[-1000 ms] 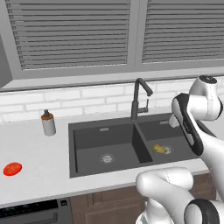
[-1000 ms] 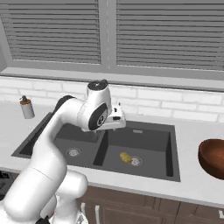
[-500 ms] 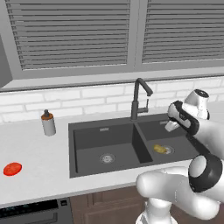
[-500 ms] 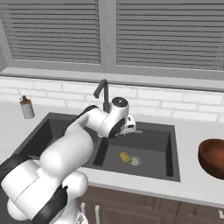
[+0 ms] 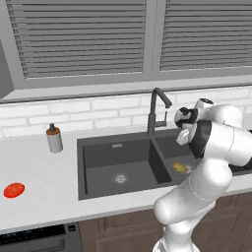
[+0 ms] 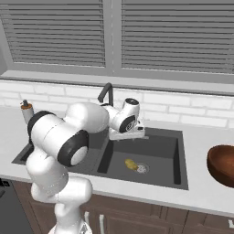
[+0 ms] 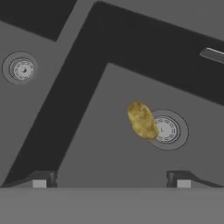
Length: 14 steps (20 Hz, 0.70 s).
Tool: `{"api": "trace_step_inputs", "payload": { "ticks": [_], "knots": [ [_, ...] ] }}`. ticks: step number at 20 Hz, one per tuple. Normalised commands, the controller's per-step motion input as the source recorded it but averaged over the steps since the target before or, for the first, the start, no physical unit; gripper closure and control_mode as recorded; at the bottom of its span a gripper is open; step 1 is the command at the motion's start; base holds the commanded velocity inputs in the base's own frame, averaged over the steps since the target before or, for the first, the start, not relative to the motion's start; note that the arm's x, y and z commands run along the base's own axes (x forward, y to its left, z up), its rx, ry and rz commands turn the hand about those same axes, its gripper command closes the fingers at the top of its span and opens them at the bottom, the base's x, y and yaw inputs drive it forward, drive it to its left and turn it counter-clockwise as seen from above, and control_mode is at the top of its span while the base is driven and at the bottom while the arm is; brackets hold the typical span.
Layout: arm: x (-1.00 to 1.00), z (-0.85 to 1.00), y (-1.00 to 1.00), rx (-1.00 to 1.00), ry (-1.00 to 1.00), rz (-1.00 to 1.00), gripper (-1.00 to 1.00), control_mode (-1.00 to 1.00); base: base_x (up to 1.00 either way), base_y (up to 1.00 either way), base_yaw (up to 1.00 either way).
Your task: Pick the potato from the sink and place it in the bowl. Then pick the bowl and place it in the microwave. Then close the microwave door and press the start button.
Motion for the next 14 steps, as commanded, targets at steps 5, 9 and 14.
{"api": "trace_step_inputs", "payload": {
  "ticks": [5, 9, 14],
  "knots": [
    [0.29, -0.37, -0.37, 0.0, 0.02, 0.0, -1.0, -1.0, 0.0, 0.0, 0.0],
    [0.15, -0.4, -0.33, 0.0, 0.0, 0.0, -1.0, -1.0, 0.0, 0.0, 0.0],
    [0.17, -0.46, -0.13, 0.0, 0.0, 0.0, -1.0, -1.0, 0.0, 0.0, 0.0]
  ]
}}
